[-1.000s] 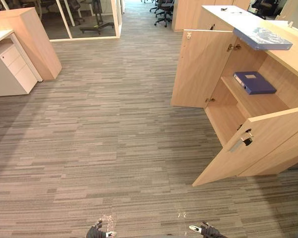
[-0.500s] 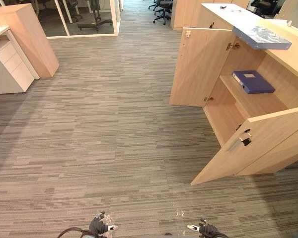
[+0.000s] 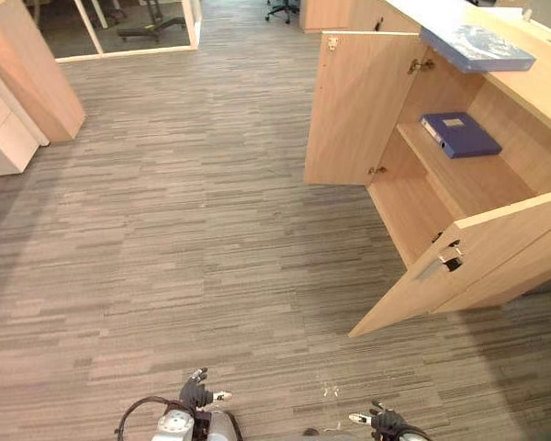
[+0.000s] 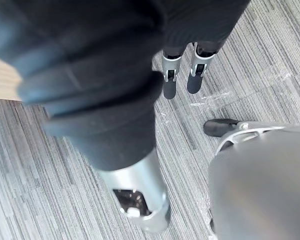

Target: Walk over to the cabinet, pick up the folder, carry it to the office cabinet, place the folder inside the office cabinet, then close the office cabinet door

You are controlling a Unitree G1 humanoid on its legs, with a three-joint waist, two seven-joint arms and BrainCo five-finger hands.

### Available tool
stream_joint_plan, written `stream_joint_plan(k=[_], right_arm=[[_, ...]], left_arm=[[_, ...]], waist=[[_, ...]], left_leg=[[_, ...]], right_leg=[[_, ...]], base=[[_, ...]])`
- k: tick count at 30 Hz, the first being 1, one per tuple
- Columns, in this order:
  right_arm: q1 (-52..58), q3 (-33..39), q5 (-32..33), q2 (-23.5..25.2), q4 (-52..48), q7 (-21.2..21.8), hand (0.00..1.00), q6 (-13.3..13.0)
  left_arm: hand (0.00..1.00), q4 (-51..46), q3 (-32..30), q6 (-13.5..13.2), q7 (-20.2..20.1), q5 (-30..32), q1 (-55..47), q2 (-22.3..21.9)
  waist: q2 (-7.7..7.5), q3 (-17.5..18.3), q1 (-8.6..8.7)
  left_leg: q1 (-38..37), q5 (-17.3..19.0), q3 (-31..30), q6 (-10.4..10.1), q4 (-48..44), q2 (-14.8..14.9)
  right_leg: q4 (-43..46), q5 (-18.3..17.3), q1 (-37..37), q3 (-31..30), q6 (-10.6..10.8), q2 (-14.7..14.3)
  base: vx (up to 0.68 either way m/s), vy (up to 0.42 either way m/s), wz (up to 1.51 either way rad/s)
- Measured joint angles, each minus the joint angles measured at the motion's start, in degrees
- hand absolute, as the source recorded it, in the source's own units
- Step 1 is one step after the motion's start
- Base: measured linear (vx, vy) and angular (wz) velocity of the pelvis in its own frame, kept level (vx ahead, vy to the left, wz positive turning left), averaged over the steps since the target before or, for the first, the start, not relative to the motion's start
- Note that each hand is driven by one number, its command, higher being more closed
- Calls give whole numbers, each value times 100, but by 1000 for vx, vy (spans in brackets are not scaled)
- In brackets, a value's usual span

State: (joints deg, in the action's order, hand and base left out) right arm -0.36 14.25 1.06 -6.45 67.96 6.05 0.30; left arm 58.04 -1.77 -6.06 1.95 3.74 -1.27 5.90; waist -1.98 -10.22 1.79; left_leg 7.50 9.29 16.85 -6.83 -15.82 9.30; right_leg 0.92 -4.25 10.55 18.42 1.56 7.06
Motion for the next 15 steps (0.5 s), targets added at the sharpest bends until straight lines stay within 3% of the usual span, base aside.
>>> stream_joint_plan(k=[1, 2, 3, 5, 7, 10, 11, 13, 15], right_arm=[[9, 9, -1, -4, 44, 0, 0, 0], [30, 55, 0, -74, 41, -11, 0, -18], [31, 51, -1, -102, 47, -17, 0, -13], [9, 24, 0, 52, 47, -22, 0, -18], [-22, 17, -1, 108, 25, 10, 0, -35], [-23, 26, -10, 76, 28, 50, 0, -30], [12, 47, -3, -31, 15, 69, 0, -30], [96, 160, 1, -190, -122, 56, 0, -68], [40, 181, 33, -282, -378, 33, 0, -160]], left_arm=[[0, 6, -6, 1, 48, 1, -16, -58], [0, 11, -37, 3, 89, 21, -42, -150], [0, 2, -56, 6, 99, 25, -51, -159], [0, -33, -154, 9, 139, 48, -52, -77], [0, -35, -158, 21, 136, 53, -58, -60], [0, -25, -140, 21, 129, 58, -122, -110], [0, -7, -121, 22, 102, 100, -193, -202], [0, -2, -64, 18, 88, 163, -242, -335], [0, -3, 137, 3, 89, 228, -189, -335]], waist=[[117, -42, 29], [339, -79, 71], [347, -82, 83], [113, -71, 53], [39, -17, 53], [119, 64, 62], [274, 152, 112], [484, 243, 144], [535, 246, 221]], left_leg=[[-144, -404, -119, -70, 746, 34], [-274, -1143, 0, -71, 1057, 190], [-289, -1419, 82, 50, 1035, 185], [-362, -1251, 322, 292, 977, -133], [-366, -1015, 480, 427, 856, -376], [-576, -685, 788, 653, 864, -845], [-779, -550, 861, 722, 882, -999], [-1038, -461, 904, 835, 936, -1093], [-1382, -327, 893, 986, 984, -1195]], right_leg=[[-3, -34, 56, 1, 158, 43], [-4, -100, 151, -2, 328, 18], [-13, -133, 186, -1, 403, 73], [0, -76, 188, 47, 576, 411], [-10, 39, 139, 61, 786, 711], [52, 152, 124, 7, 984, 1250], [590, 151, -31, -8, 994, 1491], [1737, 143, -426, 85, 927, 1799], [3870, 13, -1147, 694, 65, 2386]], base=[[151, 275, -3], [154, 302, -1], [148, 340, -6], [206, 330, -29], [213, 224, -35], [283, 297, -39], [262, 296, -31], [220, 288, -21], [243, 315, 2]])
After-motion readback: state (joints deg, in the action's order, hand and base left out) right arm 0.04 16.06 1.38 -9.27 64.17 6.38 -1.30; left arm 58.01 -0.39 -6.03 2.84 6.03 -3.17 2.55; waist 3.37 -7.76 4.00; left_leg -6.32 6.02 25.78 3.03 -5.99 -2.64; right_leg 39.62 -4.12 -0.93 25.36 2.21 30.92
